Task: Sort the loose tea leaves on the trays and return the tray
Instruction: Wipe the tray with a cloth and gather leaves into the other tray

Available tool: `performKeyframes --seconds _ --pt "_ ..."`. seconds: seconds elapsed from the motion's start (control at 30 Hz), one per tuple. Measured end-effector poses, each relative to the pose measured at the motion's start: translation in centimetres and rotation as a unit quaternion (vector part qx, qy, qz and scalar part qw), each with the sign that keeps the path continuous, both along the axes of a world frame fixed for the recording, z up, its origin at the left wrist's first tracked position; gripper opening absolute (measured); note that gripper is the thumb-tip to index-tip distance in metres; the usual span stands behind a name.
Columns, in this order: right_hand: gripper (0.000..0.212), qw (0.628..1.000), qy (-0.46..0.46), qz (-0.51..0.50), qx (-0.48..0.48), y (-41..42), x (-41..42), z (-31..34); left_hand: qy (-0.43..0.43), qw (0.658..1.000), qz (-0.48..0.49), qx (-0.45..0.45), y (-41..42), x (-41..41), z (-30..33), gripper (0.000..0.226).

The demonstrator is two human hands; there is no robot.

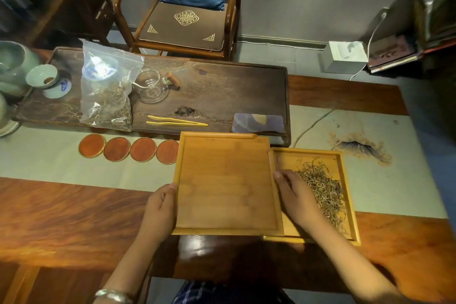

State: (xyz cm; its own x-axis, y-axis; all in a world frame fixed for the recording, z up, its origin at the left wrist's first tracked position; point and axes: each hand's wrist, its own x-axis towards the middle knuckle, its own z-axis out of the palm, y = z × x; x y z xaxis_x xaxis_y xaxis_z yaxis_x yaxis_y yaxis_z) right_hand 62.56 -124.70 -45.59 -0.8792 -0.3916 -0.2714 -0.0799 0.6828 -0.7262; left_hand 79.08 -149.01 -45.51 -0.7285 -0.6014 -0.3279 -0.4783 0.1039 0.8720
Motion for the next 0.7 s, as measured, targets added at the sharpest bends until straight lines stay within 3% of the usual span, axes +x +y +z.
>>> performKeyframes --seconds 0.1,0.3,0.43,0.7 --pt "0.023 1.0 -0.006 -0.026 -0.012 0.8 2.6 0.2 0.01 1.0 0.003 -0.009 0.7 0.5 0.2 0.047" --pt "0.022 0.998 0.053 0.012 -0.015 2.2 5.4 1.6 0.019 0.998 0.017 -0.055 3.0 3.2 0.5 0.043" --pt "0.023 0.995 0.088 0.039 0.032 2.9 7.1 1.8 0.008 0.997 0.012 -0.073 4.2 6.0 0.5 0.037" --pt "0.026 0.995 0.081 0.058 0.028 2.1 11.0 1.3 -0.008 0.989 0.053 -0.135 4.0 10.9 -0.4 0.02"
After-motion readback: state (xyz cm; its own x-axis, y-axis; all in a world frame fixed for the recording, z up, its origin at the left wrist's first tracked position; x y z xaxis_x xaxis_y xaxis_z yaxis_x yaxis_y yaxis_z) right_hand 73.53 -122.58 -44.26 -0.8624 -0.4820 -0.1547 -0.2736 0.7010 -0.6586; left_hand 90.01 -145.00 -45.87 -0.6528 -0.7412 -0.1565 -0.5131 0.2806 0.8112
